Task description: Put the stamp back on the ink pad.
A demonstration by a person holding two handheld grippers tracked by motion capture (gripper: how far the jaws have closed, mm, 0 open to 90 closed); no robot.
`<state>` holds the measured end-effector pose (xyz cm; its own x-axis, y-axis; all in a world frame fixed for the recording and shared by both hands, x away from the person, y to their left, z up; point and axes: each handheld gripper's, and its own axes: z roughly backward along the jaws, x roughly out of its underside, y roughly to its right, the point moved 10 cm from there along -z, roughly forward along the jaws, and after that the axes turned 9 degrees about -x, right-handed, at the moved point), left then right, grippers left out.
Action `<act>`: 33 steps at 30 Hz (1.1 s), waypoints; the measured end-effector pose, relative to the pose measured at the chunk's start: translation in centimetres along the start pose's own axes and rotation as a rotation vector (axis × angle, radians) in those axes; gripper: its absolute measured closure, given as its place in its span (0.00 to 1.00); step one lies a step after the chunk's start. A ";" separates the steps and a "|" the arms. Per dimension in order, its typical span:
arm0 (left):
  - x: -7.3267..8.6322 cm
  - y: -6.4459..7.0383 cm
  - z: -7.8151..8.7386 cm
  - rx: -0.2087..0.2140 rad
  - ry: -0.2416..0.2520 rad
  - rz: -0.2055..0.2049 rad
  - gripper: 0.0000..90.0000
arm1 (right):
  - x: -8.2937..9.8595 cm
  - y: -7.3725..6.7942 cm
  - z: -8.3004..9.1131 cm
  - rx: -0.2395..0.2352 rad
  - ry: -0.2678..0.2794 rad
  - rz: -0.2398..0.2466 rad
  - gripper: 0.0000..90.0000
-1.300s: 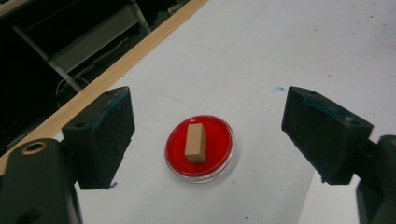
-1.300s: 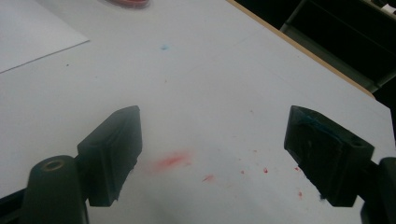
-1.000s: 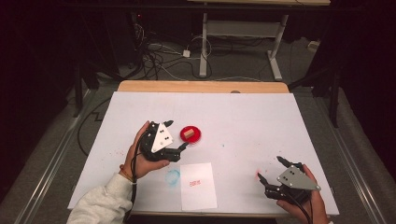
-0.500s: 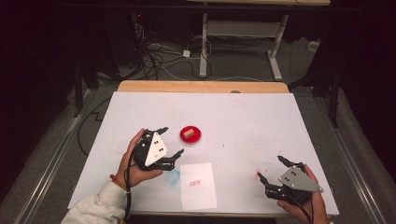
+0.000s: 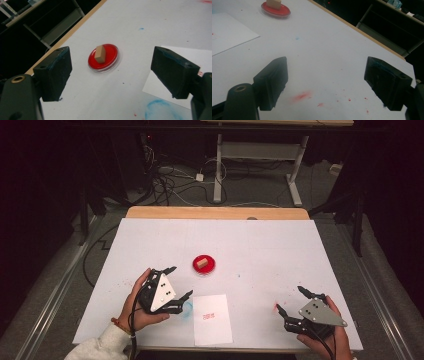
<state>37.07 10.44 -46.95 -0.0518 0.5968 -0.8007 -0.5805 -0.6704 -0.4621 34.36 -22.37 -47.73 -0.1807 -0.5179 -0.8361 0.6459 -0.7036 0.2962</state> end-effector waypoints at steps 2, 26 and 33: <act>0.3 0.0 0.3 -0.009 0.001 0.003 0.18 | 0.0 0.0 0.0 -0.001 0.001 -0.005 0.22; 6.1 -0.4 1.6 -0.011 -0.106 0.044 0.18 | 0.1 0.3 -0.5 0.002 0.002 -0.018 0.22; 8.2 -0.4 2.1 -0.003 -0.147 0.056 0.18 | 0.3 0.3 -0.5 0.001 -0.003 -0.017 0.22</act>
<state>35.16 16.49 -52.53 -0.2024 0.6161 -0.7612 -0.5705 -0.7060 -0.4197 34.92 -22.46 -48.11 -0.1944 -0.5073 -0.8396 0.6417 -0.7131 0.2823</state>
